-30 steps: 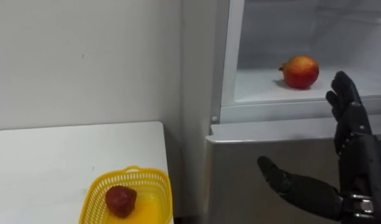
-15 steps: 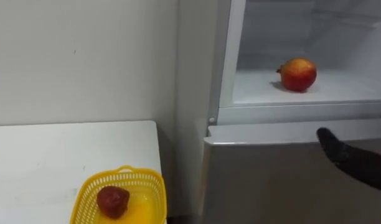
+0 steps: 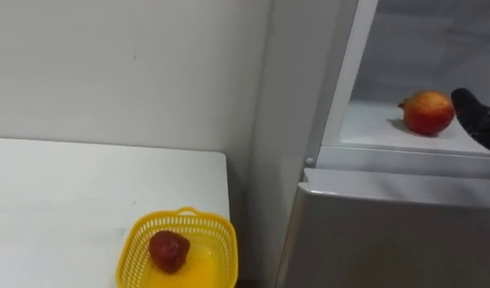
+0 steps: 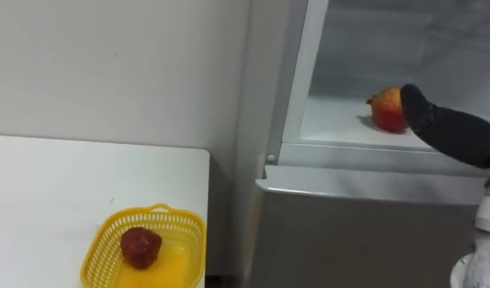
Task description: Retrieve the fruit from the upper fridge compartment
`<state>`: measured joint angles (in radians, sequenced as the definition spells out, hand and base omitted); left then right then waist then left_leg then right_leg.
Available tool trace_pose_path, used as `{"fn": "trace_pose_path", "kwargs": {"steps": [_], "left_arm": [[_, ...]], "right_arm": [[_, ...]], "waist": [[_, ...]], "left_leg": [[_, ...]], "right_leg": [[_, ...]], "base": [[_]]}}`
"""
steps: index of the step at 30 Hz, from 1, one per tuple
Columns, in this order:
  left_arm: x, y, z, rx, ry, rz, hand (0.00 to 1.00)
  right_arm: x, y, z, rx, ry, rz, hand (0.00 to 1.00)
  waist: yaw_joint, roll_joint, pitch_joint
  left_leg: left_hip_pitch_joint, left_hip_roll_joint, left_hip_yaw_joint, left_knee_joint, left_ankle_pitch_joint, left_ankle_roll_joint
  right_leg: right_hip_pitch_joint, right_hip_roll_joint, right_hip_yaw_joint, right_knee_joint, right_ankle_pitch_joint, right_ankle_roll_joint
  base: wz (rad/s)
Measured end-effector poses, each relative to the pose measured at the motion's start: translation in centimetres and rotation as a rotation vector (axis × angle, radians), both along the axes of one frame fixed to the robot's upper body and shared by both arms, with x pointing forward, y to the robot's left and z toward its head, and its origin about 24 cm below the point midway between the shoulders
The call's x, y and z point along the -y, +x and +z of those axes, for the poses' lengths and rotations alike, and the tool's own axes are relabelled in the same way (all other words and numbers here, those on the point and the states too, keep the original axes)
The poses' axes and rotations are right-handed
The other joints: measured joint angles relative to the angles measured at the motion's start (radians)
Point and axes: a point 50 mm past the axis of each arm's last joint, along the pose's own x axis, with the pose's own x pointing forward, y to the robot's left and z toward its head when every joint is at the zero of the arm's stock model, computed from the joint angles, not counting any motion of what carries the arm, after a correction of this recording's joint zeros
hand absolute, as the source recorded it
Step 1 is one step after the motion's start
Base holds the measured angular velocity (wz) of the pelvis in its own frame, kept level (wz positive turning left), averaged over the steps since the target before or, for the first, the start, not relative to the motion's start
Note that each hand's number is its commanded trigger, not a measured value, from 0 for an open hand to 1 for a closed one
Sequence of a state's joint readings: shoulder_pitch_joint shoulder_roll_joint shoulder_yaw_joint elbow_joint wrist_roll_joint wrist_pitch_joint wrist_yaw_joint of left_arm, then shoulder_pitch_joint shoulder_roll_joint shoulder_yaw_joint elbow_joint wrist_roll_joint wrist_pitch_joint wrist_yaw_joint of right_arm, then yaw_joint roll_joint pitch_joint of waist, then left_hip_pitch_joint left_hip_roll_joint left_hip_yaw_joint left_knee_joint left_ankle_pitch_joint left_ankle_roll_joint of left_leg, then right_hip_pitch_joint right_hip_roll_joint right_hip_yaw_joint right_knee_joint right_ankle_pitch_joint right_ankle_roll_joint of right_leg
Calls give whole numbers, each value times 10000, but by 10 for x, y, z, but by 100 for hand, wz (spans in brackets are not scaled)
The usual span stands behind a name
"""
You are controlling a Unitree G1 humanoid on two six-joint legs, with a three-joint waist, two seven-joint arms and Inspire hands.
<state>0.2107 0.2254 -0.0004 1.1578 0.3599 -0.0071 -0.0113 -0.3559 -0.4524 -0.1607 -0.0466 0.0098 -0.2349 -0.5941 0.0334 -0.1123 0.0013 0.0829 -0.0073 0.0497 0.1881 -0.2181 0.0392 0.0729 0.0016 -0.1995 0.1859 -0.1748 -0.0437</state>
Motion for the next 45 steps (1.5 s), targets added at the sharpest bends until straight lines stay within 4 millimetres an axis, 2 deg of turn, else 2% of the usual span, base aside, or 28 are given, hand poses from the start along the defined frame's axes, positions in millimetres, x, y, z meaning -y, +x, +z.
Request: {"fn": "trace_pose_path", "kwargs": {"steps": [2, 3, 6, 10, 15, 25, 29, 32, 41, 45], "left_arm": [[-1, 0, 0, 23, 13, 79, 0], [-1, 0, 0, 48, 25, 145, 0], [-2, -1, 1, 71, -63, 130, 0], [-2, -4, 1, -23, -137, 139, 0], [-3, 3, 2, 69, -150, 38, 0], [-11, 1, 6, 43, 34, 197, 0], [-15, 2, 7, -25, 168, 206, 0], [-15, 1, 7, -158, 194, 256, 0], [-17, 3, 8, -95, 250, 241, 0], [-18, 5, 9, -15, 273, 215, 0]], "right_arm": [[4, 7, 6, -101, 67, 2, 0], [5, 10, 10, -55, 103, 33, 0], [10, 14, 18, -43, -35, 83, 0], [19, 22, 20, -465, -84, -115, 0], [35, 36, 10, -1691, -53, -580, 0], [39, 46, 1, -2699, -80, -521, 0], [47, 56, -7, -3948, -283, -453, 0], [51, 59, -13, -4519, -248, -321, 0], [58, 64, -25, -5511, -183, -128, 0], [58, 64, -26, -5613, -179, -105, 0]], "waist": [[27, -23, -12], [24, 15, 16], [35, 29, 24], [58, 20, 21], [46, -55, 33], [82, -218, -71], [115, -439, -69], [194, -528, -89], [225, -497, -17], [233, -498, -18]], "left_leg": [[-33, -5, -42, 12, 0, 0], [-42, -5, -65, 13, 0, 0], [-58, -5, -120, 22, 0, -1], [-97, -14, -201, 78, 1, -1], [-181, -33, -292, 156, 1, -1], [-201, -47, -384, 177, 15, -10], [-215, -56, -470, 187, 20, -9], [-244, -61, -490, 180, 17, -7], [-366, -76, -639, 260, 13, -12], [-390, -77, -651, 282, 17, -18]], "right_leg": [[-12, 0, -16, 5, 0, 0], [-9, -1, -43, 3, 0, 0], [-5, -6, -76, 0, 0, 0], [3, -27, -230, 8, -1, -1], [-18, -48, -320, 12, 0, -1], [-34, -77, -484, 1, -7, -5], [11, -93, -538, 17, -9, -2], [12, -99, -569, 16, -9, -1], [60, -110, -760, -13, -9, -2], [51, -108, -765, -16, -11, -4]], "base": [[6], [6], [5], [6], [5], [2], [6], [1], [7], [1]]}}
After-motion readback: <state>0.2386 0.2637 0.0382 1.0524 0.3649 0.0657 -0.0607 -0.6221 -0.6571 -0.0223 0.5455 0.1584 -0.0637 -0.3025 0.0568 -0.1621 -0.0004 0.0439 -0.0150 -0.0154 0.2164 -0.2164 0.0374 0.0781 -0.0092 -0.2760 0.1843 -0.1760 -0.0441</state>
